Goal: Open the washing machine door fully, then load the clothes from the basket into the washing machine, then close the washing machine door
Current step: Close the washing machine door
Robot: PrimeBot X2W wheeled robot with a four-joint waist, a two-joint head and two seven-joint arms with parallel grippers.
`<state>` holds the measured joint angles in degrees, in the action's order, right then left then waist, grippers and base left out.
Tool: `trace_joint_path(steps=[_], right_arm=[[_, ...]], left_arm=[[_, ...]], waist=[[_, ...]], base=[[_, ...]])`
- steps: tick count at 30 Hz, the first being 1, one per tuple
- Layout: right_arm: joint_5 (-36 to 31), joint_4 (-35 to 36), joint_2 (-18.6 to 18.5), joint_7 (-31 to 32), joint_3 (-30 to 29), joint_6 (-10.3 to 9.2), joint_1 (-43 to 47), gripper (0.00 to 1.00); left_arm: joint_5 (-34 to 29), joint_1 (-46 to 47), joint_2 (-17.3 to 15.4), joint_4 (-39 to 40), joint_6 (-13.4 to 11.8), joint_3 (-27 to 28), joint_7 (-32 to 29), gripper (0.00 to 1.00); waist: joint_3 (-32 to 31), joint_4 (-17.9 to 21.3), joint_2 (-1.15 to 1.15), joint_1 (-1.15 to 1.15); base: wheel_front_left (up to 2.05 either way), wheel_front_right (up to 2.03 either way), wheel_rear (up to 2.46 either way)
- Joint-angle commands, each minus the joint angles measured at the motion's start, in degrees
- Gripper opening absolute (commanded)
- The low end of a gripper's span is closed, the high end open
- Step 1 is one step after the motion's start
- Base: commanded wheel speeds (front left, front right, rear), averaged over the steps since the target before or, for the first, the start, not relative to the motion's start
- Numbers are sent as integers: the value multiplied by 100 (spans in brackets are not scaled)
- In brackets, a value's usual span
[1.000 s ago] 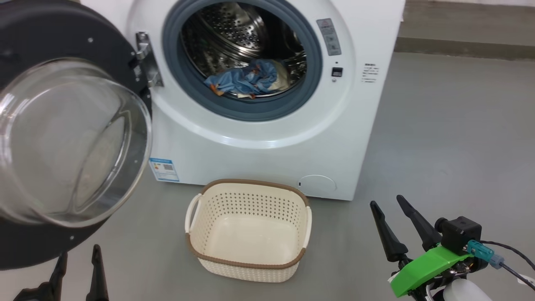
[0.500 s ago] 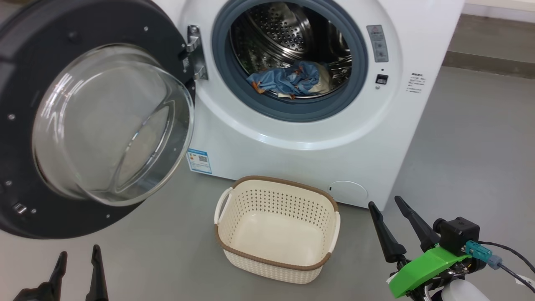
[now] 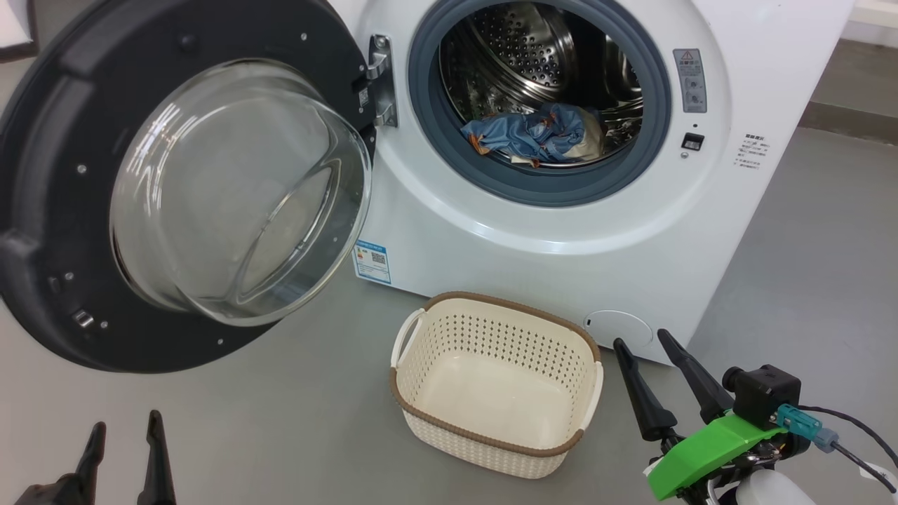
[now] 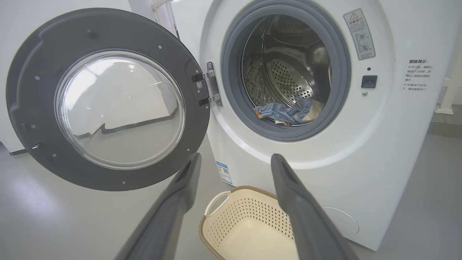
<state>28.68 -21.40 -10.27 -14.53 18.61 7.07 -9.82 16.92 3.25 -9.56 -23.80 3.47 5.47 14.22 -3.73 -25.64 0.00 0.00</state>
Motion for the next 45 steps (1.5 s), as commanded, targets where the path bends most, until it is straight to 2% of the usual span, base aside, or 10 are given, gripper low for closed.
trace_joint_path(steps=[1,27,28,30,38,41,45], right_arm=[[14,117,-19,-47,114,42,-78,100],[62,75,-40,-47,247,42,-156,100],[60,78,-38,-47,247,42,-153,100],[56,80,-33,-47,248,42,-146,100],[57,65,-65,-47,229,42,-136,100],[50,69,-69,-47,248,42,-144,100],[54,68,-79,-47,277,42,-140,100]], left_arm=[[43,225,-157,122,-35,165,78,100],[134,186,-128,230,-76,168,78,100],[143,186,-129,227,-75,169,78,64],[170,204,-140,244,-54,177,78,0],[469,807,-525,823,179,301,-28,0],[751,1130,-699,1123,250,392,-245,0],[1427,1574,-896,1357,331,596,-623,0]], waist=[[11,-32,0,0],[61,23,0,0],[67,28,0,0],[77,38,0,0],[89,26,0,0],[98,37,0,0],[123,113,0,0]], base=[[0,0,0],[0,0,0],[0,0,0],[0,0,0],[0,0,0],[0,0,0],[0,0,0]])
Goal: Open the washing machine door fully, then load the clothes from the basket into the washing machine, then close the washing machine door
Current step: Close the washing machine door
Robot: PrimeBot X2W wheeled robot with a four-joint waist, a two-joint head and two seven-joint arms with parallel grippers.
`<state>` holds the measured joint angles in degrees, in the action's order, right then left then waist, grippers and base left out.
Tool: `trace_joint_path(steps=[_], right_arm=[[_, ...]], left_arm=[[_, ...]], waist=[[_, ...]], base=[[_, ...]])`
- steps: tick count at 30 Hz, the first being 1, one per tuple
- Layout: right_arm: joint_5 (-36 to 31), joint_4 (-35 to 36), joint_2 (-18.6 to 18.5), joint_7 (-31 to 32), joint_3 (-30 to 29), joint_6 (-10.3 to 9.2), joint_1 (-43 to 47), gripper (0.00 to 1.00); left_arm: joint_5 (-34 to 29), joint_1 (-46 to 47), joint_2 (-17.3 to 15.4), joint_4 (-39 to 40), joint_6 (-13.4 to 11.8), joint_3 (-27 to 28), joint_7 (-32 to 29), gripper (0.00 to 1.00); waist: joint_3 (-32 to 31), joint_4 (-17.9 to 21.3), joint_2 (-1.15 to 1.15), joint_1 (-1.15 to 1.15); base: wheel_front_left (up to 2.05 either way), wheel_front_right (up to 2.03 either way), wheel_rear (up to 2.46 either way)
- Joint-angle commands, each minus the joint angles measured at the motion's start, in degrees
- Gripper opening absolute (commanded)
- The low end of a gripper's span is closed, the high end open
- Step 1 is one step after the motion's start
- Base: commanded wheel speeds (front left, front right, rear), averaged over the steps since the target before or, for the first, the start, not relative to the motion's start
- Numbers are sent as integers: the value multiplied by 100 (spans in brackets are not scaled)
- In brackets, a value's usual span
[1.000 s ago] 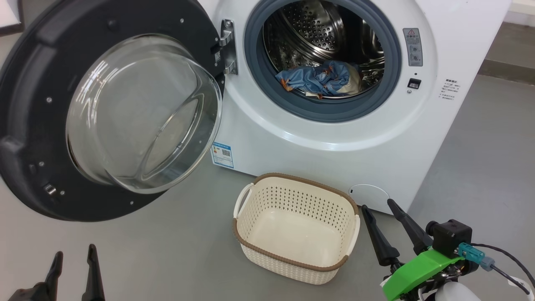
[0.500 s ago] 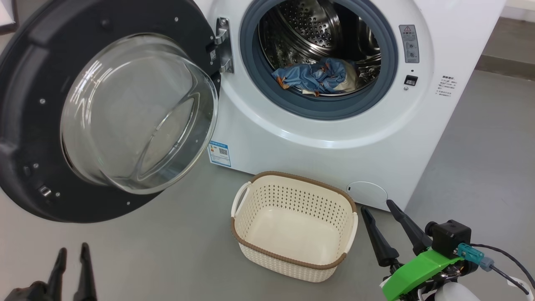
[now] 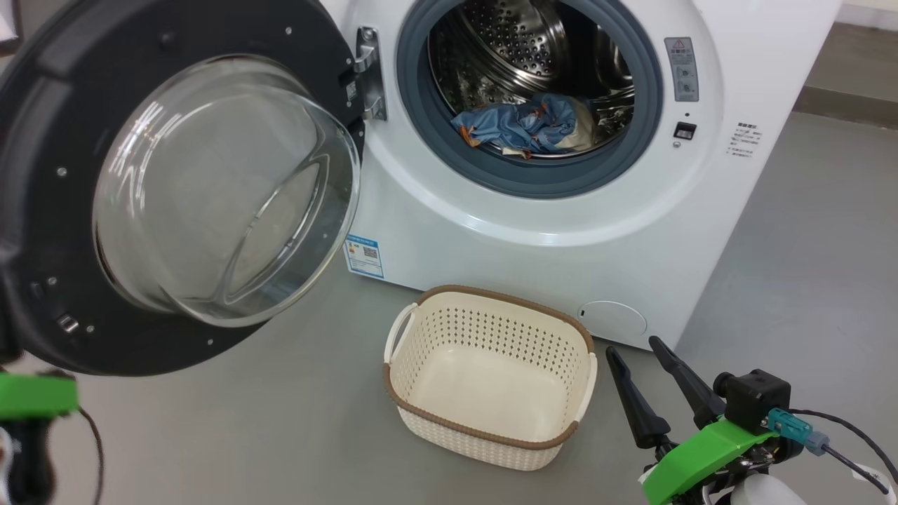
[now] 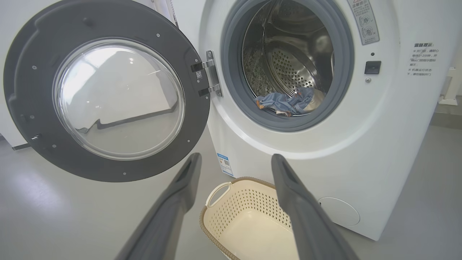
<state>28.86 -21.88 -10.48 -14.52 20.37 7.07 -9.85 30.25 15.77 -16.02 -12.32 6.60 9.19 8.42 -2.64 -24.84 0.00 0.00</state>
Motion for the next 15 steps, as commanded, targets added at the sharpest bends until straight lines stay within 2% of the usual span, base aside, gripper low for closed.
trace_joint_path(steps=[1,4,5,7,9,10,15], right_arm=[[37,113,-68,-48,100,42,-129,100],[34,108,-118,-48,124,42,-122,100],[34,108,-118,-48,124,42,-122,100],[28,116,-155,-48,153,42,-160,100],[25,116,-185,-48,169,42,-192,100],[25,116,-185,-48,169,42,-192,100],[3,121,-262,-48,219,42,-293,100]], left_arm=[[313,448,-285,274,31,283,-161,0],[1178,1045,-476,477,57,598,-609,0],[1178,1045,-476,477,57,598,-609,0],[1711,1468,-732,268,67,858,-881,0],[2101,1722,-853,-41,70,1051,-1080,0],[2101,1722,-853,-41,70,1051,-1080,0],[3037,2313,-1091,-1235,39,1657,-1459,0]], waist=[[25,59,0,0],[114,165,0,0],[114,165,0,0],[210,252,0,0],[271,309,0,0],[271,309,0,0],[385,435,0,0]], base=[[0,0,0],[0,0,0],[0,0,0],[0,0,0],[0,0,0],[0,0,0],[0,0,0]])
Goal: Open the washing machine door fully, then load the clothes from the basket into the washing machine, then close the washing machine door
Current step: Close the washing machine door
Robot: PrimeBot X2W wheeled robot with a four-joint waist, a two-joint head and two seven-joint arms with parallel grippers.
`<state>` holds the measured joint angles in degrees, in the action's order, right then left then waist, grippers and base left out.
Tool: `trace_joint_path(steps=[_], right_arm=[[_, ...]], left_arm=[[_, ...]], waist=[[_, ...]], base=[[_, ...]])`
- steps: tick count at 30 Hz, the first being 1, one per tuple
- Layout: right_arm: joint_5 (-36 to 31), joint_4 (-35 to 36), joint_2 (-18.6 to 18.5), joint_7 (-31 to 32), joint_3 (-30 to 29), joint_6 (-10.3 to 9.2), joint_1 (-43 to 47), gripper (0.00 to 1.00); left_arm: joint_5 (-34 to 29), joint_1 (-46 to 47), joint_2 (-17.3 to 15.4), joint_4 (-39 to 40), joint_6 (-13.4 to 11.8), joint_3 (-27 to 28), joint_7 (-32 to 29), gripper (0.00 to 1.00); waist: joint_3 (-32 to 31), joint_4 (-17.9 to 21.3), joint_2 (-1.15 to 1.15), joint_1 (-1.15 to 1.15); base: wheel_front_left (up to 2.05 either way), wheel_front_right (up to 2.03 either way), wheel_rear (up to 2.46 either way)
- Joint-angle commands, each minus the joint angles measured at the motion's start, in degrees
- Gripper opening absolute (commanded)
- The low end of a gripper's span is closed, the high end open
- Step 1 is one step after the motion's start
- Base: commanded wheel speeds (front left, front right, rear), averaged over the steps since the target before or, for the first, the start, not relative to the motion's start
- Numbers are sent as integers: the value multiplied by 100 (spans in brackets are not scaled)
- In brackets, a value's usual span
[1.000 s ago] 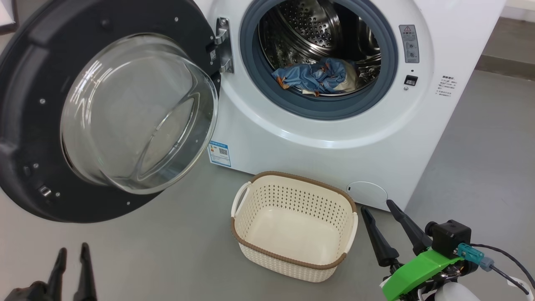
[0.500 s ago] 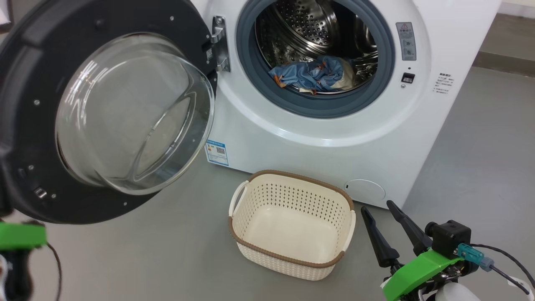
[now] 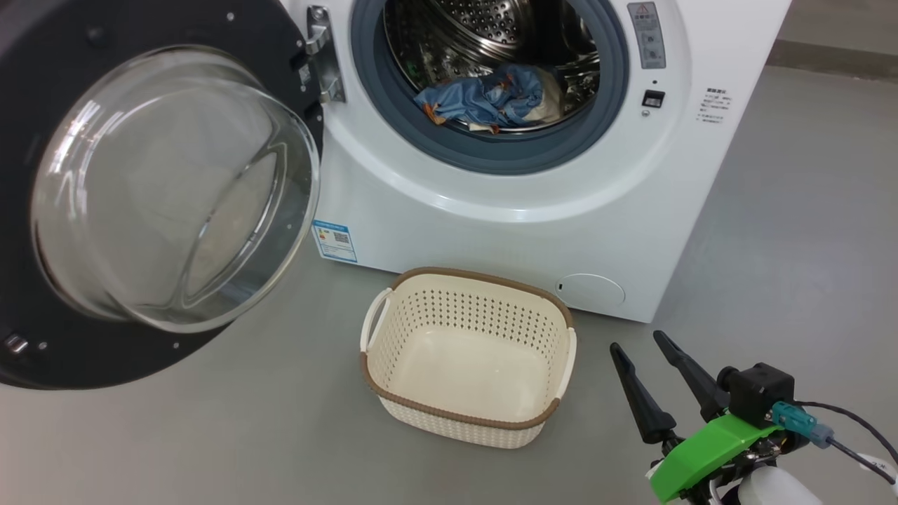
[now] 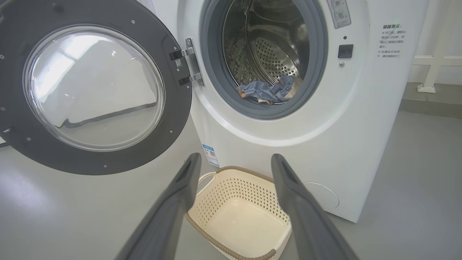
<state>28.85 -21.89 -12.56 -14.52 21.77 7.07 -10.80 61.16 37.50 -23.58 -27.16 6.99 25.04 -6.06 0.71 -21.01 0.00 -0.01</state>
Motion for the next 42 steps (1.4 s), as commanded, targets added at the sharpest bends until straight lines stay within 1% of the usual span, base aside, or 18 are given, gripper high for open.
trace_joint_path(steps=[1,4,10,14,18,23,29,42], right_arm=[[-2,122,-71,-48,97,42,-221,100],[-12,129,-125,-48,137,42,-277,100],[-11,129,-267,-48,180,42,-337,100],[-15,141,-384,-48,217,42,-379,100],[-11,128,-490,-48,254,42,-393,100],[2,147,-589,-35,297,42,-390,100],[-14,228,-649,29,283,42,-406,100],[-166,319,-582,113,138,42,-463,100]], left_arm=[[72,235,-394,7,-20,188,-40,0],[368,463,-586,-705,-56,474,-128,0],[683,728,-990,-1969,-23,804,-211,0],[857,769,-1159,-2593,8,973,-226,0],[995,707,-1277,-3051,32,1117,-176,0],[1137,649,-1373,-3414,45,1205,-215,0],[1390,599,-1428,-3650,48,1383,-278,0],[1586,641,-1363,-3822,49,1384,-383,0]], waist=[[67,79,0,1],[108,161,0,1],[190,327,0,1],[251,436,0,1],[281,531,0,1],[323,634,0,1],[427,728,0,1],[713,750,0,1]], base=[[0,0,0],[0,0,0],[0,0,0],[0,0,0],[0,0,0],[0,0,0],[0,0,0],[0,0,0]])
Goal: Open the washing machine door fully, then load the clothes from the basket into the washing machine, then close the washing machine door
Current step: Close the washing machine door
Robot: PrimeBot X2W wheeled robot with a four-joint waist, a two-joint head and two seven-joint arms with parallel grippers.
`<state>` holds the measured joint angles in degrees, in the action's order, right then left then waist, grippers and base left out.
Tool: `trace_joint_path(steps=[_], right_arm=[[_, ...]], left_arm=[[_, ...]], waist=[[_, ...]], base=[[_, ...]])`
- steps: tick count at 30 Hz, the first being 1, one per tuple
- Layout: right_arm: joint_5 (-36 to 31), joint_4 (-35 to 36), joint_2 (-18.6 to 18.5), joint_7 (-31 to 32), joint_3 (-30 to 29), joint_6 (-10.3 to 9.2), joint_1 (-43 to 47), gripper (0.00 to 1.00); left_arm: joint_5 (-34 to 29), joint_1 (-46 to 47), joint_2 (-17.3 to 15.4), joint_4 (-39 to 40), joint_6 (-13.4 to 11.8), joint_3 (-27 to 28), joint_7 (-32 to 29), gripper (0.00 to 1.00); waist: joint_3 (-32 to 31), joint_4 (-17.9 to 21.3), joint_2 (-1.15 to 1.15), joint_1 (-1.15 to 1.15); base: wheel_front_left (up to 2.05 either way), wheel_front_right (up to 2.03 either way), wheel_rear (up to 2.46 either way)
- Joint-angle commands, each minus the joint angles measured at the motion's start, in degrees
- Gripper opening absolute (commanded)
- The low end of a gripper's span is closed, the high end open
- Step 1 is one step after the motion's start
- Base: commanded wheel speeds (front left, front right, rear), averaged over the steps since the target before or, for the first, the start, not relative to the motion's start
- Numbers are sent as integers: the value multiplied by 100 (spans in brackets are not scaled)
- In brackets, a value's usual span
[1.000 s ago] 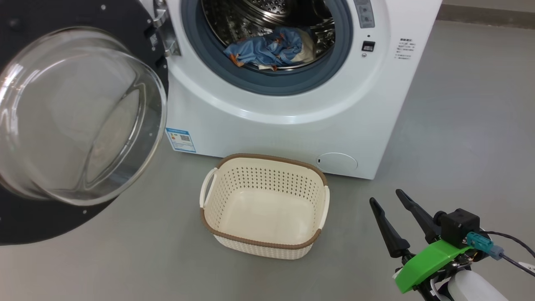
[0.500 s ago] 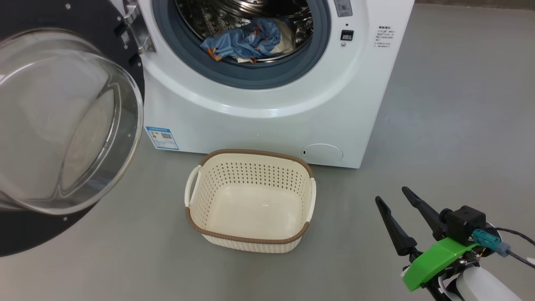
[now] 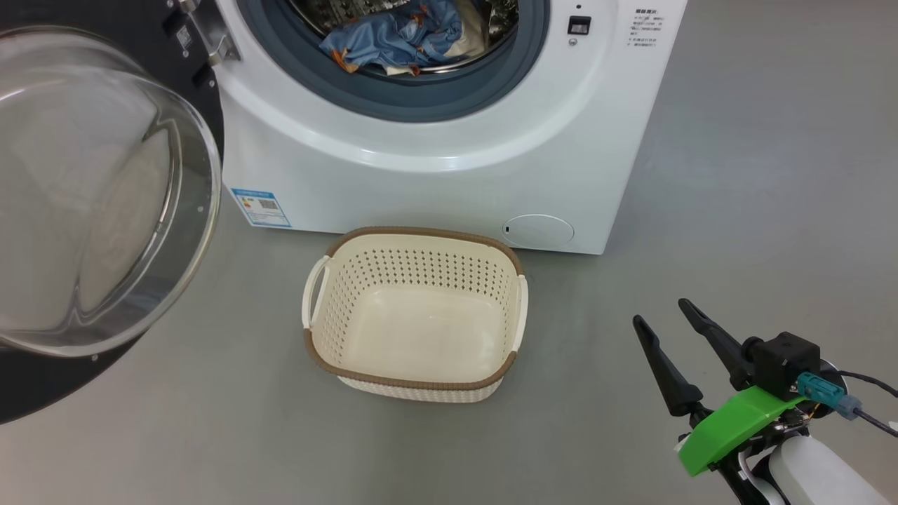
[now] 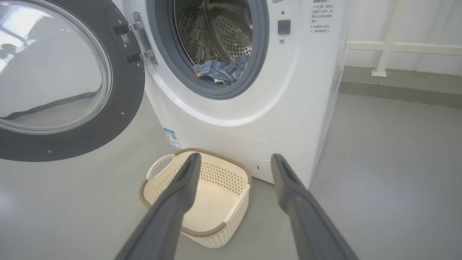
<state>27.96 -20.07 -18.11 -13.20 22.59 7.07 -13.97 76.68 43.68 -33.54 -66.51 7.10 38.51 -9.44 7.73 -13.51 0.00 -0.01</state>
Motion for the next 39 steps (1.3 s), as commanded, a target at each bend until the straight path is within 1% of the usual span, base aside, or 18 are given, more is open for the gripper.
trace_joint_path(steps=[1,7,15,20,27,32,36,39], right_arm=[[-84,134,-16,-12,50,42,-148,100],[-85,92,28,-11,42,42,-150,100],[-39,11,85,-50,53,42,-117,100],[11,-59,169,-93,61,42,-69,100],[106,-167,263,-150,114,42,-25,100],[176,-225,306,-170,138,42,-9,100],[227,-230,362,-177,136,42,25,100],[244,-165,428,-178,94,42,106,100]], left_arm=[[42,23,-363,85,38,27,-84,0],[98,38,-331,-6,38,-51,-411,0],[21,-72,-277,-109,38,-380,-1346,0],[-25,-269,-247,-3,38,-542,-1747,0],[56,-685,-71,561,38,-768,-2545,0],[30,-981,65,1086,38,-1038,-2984,0],[6,-1222,279,1542,38,-1290,-3254,0],[159,-1497,490,1986,38,-1344,-3489,0]], waist=[[13,-1,0,1],[-45,-10,0,1],[-197,-45,0,1],[-316,-78,0,1],[-527,-125,0,1],[-674,-148,0,1],[-782,-138,0,1],[-875,-85,0,1]], base=[[0,0,0],[0,0,0],[0,0,0],[0,0,0],[0,0,0],[0,0,0],[0,0,0],[0,0,0]])
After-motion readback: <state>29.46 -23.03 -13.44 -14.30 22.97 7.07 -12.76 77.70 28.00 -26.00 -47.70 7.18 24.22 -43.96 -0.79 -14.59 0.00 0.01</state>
